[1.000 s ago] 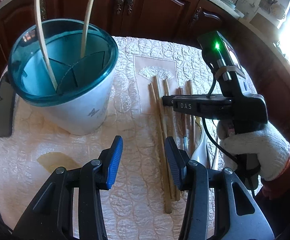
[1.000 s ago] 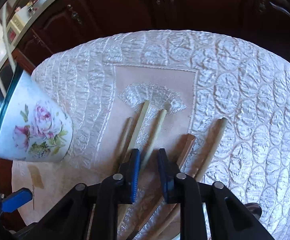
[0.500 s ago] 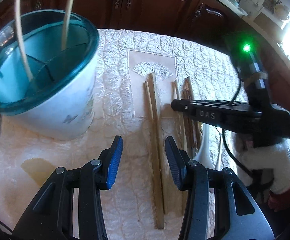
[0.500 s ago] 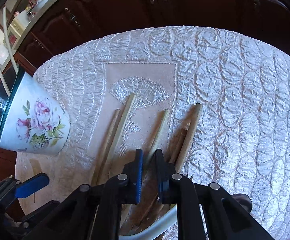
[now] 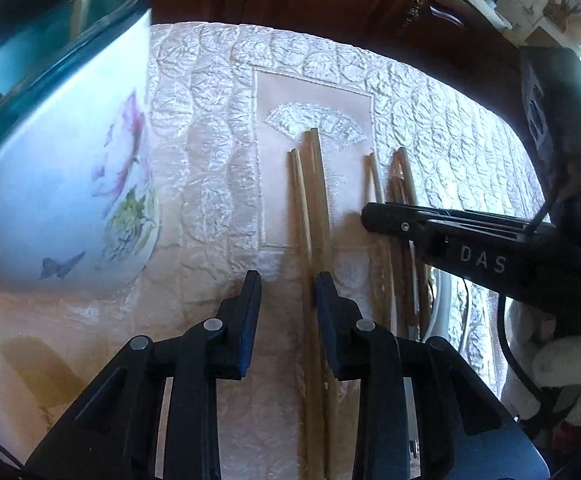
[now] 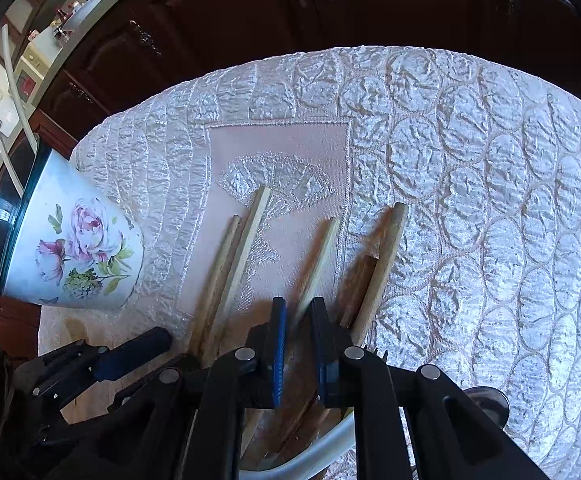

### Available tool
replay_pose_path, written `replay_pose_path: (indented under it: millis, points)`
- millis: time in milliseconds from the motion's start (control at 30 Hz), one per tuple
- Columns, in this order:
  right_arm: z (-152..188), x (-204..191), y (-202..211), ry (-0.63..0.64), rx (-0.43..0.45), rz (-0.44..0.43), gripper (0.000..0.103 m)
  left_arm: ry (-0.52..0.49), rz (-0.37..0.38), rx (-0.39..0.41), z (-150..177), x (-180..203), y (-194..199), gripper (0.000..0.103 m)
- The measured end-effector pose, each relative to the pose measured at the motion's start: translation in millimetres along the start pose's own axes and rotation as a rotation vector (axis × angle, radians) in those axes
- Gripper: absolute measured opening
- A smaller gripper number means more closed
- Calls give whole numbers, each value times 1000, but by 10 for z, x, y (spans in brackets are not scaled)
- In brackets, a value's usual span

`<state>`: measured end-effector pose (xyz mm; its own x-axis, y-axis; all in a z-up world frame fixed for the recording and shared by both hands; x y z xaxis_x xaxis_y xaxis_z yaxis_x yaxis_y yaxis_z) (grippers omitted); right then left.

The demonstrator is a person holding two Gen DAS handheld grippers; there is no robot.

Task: Organize utensils
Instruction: 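Lift the chopsticks with both tools and carry them over the floral cup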

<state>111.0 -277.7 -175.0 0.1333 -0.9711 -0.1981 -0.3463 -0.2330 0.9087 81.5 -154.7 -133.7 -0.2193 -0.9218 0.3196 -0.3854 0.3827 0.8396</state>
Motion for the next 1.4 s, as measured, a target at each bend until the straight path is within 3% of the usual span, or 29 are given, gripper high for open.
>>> replay_pose_path:
  millis: [33,133,333,467,567,633,733,800,867,900,933,1033,1200,1400]
  points:
    - [0,-12,3,-2,1,1,11,-1,-9,-2,-11,-5,-6,17]
    - [-10,-16,-9,-3,9,-9,11,4,1,-4,6,-26,-45,6]
    - [77,-101,23,-57,-33,-176,8,26,42,-60,280,-172,168,5]
    - [196,-189,-28,-15,-79,-174,8,6,55,-113,480,-210,288,5]
    - [155,-222,-34,-7,-77,-136,10,-1,32,-99,422,-200,294,13]
    - [90,-217,-33,-21,-71,-127,15,-10,12,-79,340,-176,258,26]
    - [5,-222,-59,-16,-63,-101,15,-39,-39,-57,218,-132,145,27]
    - [-48,-233,-96,-16,-48,-97,8,-56,-60,-46,162,-124,98,27]
    - [-66,-223,-89,-29,-33,-107,8,-63,-64,-41,118,-107,64,23]
    - [-70,-238,-84,-39,-27,-114,7,-58,-52,-43,113,-112,81,4]
    - [-69,-233,-40,-45,-15,-120,7,-49,-27,-49,116,-125,116,5]
    - [-107,-220,212,-51,45,-163,7,-6,51,-41,157,-206,325,5]
    - [-138,-358,805,-6,161,-210,5,10,148,41,237,-322,972,5]
    - [-167,-605,1459,78,287,-227,5,-4,186,142,342,-425,1696,5]
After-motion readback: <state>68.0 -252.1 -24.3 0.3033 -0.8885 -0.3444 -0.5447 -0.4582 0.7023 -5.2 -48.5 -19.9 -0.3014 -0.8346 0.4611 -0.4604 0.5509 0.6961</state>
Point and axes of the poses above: each gripper's, at about its wrist camera, not at the fingertips, and y roughly against the way its jaws point, x to its right, z to its underside, the point moved 5 cm from there along -y, roughly the way its jaws point, and after that the axes turned 5 degrees about z, right-handed, at the moved point
